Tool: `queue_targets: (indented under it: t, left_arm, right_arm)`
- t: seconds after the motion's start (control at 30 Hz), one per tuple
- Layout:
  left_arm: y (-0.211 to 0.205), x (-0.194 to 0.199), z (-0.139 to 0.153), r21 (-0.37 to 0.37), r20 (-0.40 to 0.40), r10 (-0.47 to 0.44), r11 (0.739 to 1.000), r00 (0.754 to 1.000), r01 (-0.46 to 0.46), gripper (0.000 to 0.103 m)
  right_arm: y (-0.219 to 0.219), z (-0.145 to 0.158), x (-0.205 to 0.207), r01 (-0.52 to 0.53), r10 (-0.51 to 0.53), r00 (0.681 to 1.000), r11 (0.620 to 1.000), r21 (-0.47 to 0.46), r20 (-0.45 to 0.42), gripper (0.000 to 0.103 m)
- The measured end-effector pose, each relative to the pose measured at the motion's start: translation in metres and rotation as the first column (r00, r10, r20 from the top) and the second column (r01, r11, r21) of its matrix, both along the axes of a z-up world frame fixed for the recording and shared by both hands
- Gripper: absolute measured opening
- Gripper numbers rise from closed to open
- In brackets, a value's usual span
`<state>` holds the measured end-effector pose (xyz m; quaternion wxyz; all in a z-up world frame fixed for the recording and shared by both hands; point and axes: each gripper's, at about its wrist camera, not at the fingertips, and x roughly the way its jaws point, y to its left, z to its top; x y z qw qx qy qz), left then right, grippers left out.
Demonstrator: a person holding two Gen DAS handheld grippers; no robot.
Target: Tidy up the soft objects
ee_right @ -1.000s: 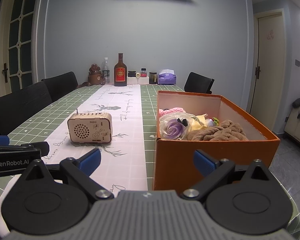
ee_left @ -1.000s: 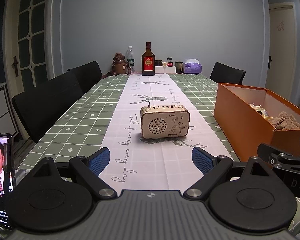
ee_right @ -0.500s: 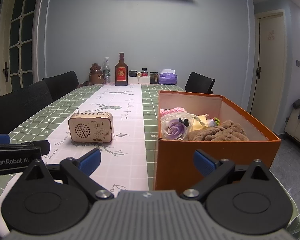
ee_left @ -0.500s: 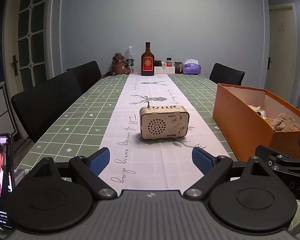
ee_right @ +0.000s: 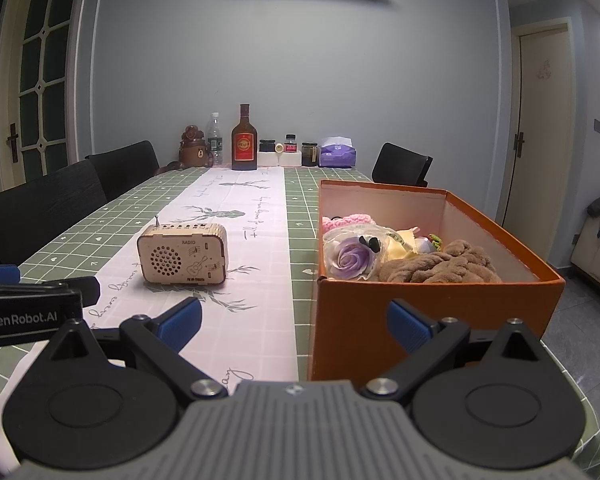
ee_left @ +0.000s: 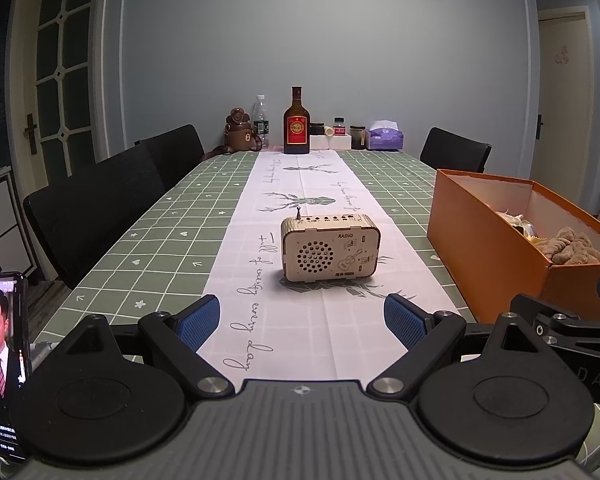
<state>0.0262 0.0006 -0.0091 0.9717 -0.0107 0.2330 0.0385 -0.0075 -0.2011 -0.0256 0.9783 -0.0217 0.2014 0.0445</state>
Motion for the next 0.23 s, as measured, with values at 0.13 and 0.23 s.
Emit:
queue_targets:
  t: [0.13,0.23]
  left_arm:
    - [0.0001,-0.0002,-0.0003,0.001,0.0,-0.003,1.0,1.0,0.003,0.103]
    - [0.0004,-0.0003,-0.0004,-0.001,0.0,-0.003,1.0,1.0,0.003,0.103]
  right_arm:
    - [-0.0002,-0.0006,0.0007,-0.001,0.001,1.0,1.0,0.001,-0.003,0.097]
    - [0.0003,-0.0017,0.0015,-0.003,0.003,1.0,1.0,-0.001,-0.005,0.097]
